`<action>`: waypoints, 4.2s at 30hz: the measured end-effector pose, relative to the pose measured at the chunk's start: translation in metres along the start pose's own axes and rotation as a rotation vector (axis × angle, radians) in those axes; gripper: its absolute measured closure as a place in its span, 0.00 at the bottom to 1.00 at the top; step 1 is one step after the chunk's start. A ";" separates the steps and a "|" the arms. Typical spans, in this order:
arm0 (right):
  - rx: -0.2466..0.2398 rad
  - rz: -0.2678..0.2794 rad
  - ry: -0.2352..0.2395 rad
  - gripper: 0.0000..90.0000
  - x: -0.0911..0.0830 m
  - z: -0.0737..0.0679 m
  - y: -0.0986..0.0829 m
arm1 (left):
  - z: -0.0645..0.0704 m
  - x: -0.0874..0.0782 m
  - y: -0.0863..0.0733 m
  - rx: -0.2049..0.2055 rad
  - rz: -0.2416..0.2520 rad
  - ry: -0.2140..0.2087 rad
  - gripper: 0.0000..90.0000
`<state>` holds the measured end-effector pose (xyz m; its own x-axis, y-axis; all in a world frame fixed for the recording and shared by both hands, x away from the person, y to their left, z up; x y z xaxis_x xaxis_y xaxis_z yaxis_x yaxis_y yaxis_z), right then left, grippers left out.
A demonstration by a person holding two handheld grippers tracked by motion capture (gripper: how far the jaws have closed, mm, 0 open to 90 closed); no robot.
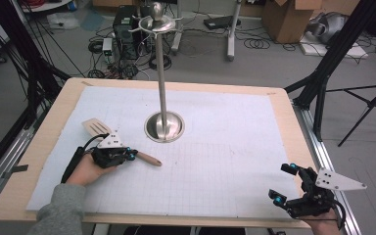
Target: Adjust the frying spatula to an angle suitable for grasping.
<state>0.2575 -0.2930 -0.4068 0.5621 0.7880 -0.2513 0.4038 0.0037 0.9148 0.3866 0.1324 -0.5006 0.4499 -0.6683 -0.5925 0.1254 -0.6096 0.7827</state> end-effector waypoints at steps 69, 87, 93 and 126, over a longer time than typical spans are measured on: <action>0.021 -0.053 -0.013 0.00 -0.009 0.000 -0.015 | -0.053 -0.010 -0.032 0.025 -0.126 0.227 1.00; -0.005 -0.072 0.054 0.00 0.021 0.000 -0.006 | -0.031 -0.033 -0.041 0.019 -0.143 0.202 1.00; -0.017 -0.086 0.085 0.00 0.036 -0.002 -0.003 | -0.023 -0.044 -0.047 0.014 -0.146 0.201 1.00; -0.029 -0.103 0.170 0.00 0.075 -0.009 0.009 | 0.029 -0.081 -0.030 -0.031 0.066 0.131 1.00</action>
<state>0.2969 -0.2284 -0.4148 0.3882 0.8750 -0.2893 0.4305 0.1054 0.8964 0.3208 0.1920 -0.4817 0.5690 -0.6439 -0.5115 0.1180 -0.5517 0.8257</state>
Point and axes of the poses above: each handheld gripper's, and its own axes: x roughly forward along the jaws, y roughly out of its top, z roughly to its right, the point moved 10 cm from there along x, roughly forward along the jaws, and after that the axes turned 11 degrees about x, right-handed, at the moved point
